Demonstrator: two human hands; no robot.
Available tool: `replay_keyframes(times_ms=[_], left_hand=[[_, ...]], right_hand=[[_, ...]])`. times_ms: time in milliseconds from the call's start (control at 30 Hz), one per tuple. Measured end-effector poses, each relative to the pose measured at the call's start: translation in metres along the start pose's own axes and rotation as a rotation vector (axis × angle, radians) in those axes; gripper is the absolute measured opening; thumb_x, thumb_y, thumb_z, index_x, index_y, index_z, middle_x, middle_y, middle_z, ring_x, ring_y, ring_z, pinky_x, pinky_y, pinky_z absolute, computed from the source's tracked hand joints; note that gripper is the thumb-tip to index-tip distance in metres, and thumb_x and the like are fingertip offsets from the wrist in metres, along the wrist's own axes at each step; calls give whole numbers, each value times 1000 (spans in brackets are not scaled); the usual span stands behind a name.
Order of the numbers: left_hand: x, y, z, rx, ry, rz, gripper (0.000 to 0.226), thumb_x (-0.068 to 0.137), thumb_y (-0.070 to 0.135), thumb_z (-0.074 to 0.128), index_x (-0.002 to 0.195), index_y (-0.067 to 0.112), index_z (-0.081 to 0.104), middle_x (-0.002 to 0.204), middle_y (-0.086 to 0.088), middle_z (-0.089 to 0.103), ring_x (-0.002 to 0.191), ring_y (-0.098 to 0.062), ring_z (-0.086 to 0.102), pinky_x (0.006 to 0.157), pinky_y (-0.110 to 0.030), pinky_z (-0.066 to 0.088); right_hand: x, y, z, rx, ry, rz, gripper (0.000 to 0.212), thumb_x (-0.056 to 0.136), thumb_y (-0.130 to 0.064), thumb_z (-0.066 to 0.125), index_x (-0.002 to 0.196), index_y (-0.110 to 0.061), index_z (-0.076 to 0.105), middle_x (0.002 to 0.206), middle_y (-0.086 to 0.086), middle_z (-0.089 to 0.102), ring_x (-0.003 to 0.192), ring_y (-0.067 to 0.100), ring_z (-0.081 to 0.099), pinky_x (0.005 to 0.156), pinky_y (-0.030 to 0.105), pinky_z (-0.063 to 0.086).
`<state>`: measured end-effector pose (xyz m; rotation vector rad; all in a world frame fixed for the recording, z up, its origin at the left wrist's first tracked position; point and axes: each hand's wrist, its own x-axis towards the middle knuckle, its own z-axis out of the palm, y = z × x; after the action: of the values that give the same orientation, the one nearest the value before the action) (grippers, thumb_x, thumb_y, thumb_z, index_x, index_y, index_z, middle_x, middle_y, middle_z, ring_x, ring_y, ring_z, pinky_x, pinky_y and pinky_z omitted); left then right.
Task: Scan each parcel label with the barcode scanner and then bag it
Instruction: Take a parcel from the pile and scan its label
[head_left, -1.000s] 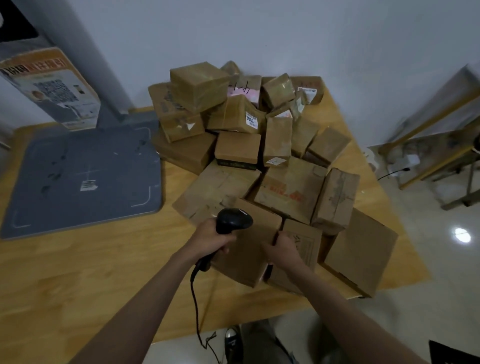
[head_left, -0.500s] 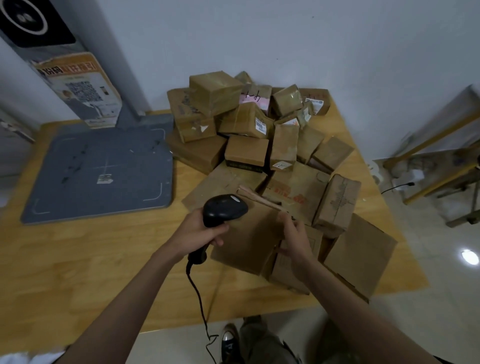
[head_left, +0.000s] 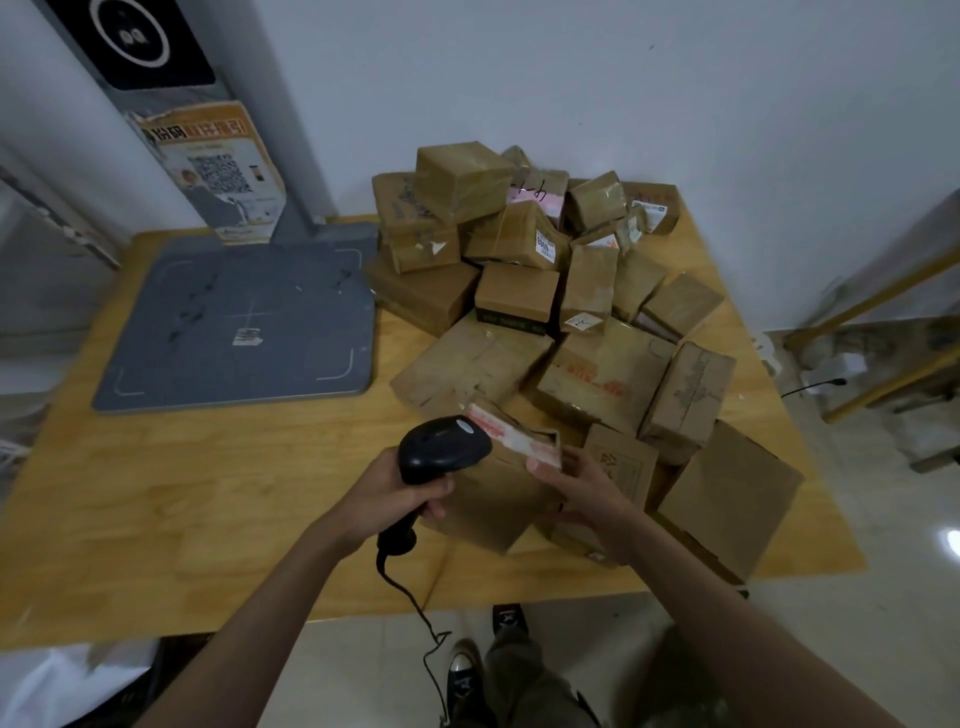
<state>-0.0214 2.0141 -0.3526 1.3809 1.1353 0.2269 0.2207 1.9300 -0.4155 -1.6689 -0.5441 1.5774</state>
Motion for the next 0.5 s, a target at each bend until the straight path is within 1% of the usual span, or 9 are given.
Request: replay_keyframes(times_ms=[67,133,233,267,300,367,400,433,500], left_hand=[[-3,4,-1,-7,7,13,27,91,9,69,116,14,65,72,-13,71,68,-18,69,65,-23,54],[-4,9,-3,-10,16,11,22,90,9,69,112,14,67,71,-11,71,67,-17,69,64,-22,54],[-8,15,-6,-9,17,10,14,89,7,70,102,13,69,72,-10,72,67,-18,69,64,-22,55],[-10,15,-8,-6,11,12,13,89,7,70,101,11,70,76,-13,72,70,-21,70,65,-24,56],[-13,15,-9,-5,0,13,12,89,6,70,100,9,70,80,-16,72,73,-25,71,66,-25,57],[-18,10,-11,6,-36,12,17,88,7,71,105,9,69,86,-16,72,77,-28,72,68,-28,58],[-20,7,-10,20,-59,7,21,88,8,72,109,11,69,88,-15,73,77,-28,72,70,-31,59],[-22,3,-9,38,-81,-2,25,87,8,72,111,13,68,90,-14,74,78,-29,72,73,-35,60],[-26,-7,-5,71,-123,-18,27,87,7,72,113,13,68,91,-12,74,78,-30,73,80,-44,60]], right_hand=[[-3,4,6,32,-23,-26,74,83,-37,78,144,-26,39,135,-2,50,112,17,58,73,29,60],[-7,5,10,88,-36,-83,64,87,-26,76,142,-28,43,134,-2,52,112,18,59,73,29,60],[-13,2,13,95,21,-184,59,91,-13,70,141,-32,44,129,-8,51,110,14,57,71,22,58],[-12,1,13,83,52,-213,65,91,-10,70,144,-34,41,130,-10,50,112,13,56,75,24,58],[-12,1,11,75,69,-237,73,90,-8,71,148,-35,36,134,-9,49,116,14,55,84,29,59],[-13,5,7,55,77,-253,93,85,-2,74,154,-42,25,144,-5,44,125,19,53,98,44,55],[-14,8,6,22,74,-254,99,83,1,73,154,-45,22,148,-5,38,128,21,49,99,47,54],[-17,13,6,-24,73,-251,101,82,3,72,154,-47,21,148,-6,31,129,21,45,97,46,55],[-23,24,10,-112,92,-235,98,82,5,71,153,-45,25,144,-9,21,126,22,39,87,40,59]])
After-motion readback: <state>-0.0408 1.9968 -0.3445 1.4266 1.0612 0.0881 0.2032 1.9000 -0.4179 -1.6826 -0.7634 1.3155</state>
